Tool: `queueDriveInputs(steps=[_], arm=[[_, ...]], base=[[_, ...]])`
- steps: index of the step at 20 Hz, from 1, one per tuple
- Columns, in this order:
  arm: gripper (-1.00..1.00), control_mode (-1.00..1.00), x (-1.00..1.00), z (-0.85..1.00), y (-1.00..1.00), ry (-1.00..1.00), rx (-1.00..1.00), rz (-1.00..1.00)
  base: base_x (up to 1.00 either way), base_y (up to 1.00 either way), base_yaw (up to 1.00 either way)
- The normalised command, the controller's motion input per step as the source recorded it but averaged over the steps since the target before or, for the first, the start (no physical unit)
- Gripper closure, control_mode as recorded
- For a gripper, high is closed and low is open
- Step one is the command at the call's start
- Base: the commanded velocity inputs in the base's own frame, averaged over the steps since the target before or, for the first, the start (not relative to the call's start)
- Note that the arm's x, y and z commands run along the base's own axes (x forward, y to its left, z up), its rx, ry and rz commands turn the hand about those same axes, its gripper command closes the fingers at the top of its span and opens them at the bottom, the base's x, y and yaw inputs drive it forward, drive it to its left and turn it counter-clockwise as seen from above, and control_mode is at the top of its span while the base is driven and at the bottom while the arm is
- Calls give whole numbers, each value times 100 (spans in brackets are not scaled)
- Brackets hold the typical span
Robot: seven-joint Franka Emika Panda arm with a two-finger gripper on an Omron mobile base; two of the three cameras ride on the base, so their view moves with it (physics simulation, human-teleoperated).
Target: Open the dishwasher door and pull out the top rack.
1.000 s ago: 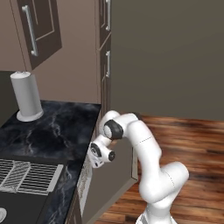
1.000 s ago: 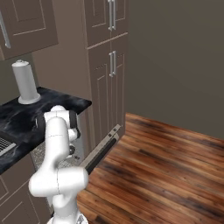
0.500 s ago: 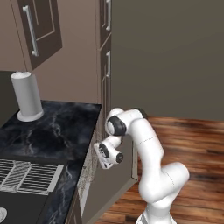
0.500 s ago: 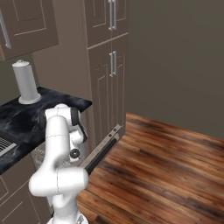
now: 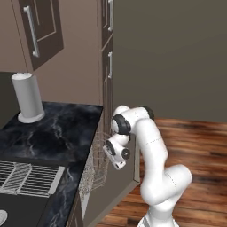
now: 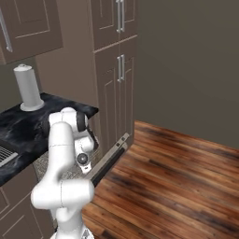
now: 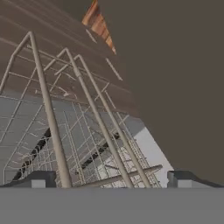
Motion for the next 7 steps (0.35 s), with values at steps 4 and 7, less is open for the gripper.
queueDriveInputs(steps=[4,7], arm=[[-100,-100,-21,-8,-36,35,-30,-32],[-100,-100,-19,-2,-31,35,-33,-34]], base=[[0,0,0],[0,0,0]])
